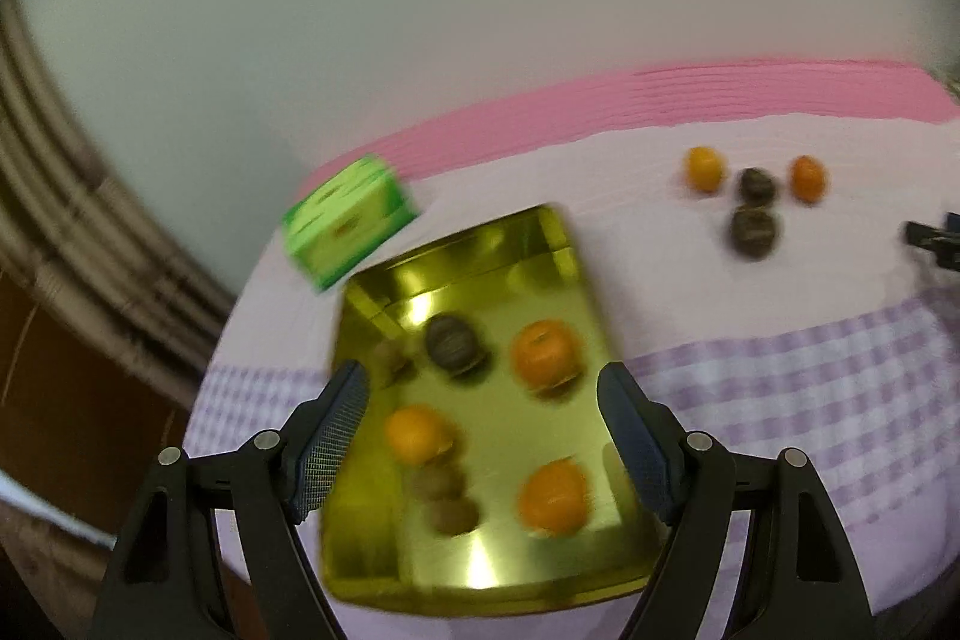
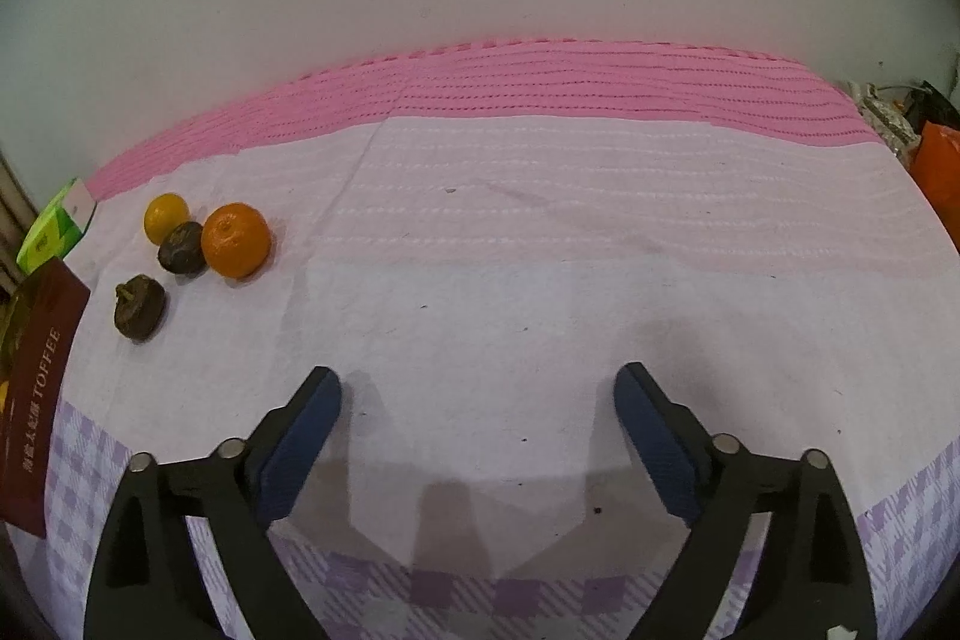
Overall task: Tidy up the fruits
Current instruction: 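Move both grippers back toward the remaining fruits, then grasp a dark brown fruit with left while right grasps a tangerine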
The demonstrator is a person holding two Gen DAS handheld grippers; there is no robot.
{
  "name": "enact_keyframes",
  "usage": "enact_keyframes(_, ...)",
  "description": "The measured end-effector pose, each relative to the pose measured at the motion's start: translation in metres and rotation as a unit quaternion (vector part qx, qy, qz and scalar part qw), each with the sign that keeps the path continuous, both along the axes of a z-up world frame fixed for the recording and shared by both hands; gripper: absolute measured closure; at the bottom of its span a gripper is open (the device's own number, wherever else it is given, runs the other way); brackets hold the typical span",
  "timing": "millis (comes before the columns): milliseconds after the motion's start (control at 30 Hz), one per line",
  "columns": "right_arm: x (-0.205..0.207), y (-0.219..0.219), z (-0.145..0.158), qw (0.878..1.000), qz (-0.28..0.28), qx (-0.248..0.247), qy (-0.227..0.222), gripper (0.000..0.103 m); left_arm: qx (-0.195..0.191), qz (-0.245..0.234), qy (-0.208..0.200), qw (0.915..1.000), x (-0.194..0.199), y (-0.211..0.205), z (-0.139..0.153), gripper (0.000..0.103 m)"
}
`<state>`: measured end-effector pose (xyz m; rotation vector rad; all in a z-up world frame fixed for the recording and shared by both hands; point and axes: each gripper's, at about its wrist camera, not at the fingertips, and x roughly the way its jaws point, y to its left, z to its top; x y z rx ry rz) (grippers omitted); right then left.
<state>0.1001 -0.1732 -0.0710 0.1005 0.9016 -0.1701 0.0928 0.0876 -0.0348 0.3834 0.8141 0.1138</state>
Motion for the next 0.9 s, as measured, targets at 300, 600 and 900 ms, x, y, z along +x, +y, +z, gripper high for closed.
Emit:
enact_keyframes(300,-0.003,-0.005,0.000,1.000,0.003,0.022,-0.011,0.006,-0.077,-0.155,0.072,0.9822,0.048,-0.080,-0.005,0.024)
enact_keyframes(600,-0.007,-0.011,0.001,0.999,0.008,0.043,-0.020,0.004,-0.117,-0.190,0.157,0.9620,0.125,-0.114,-0.043,0.033)
enact_keyframes(900,-0.008,-0.010,0.002,0.998,0.013,0.050,-0.022,0.002,-0.124,-0.180,0.211,0.9527,0.160,-0.127,-0.085,0.059)
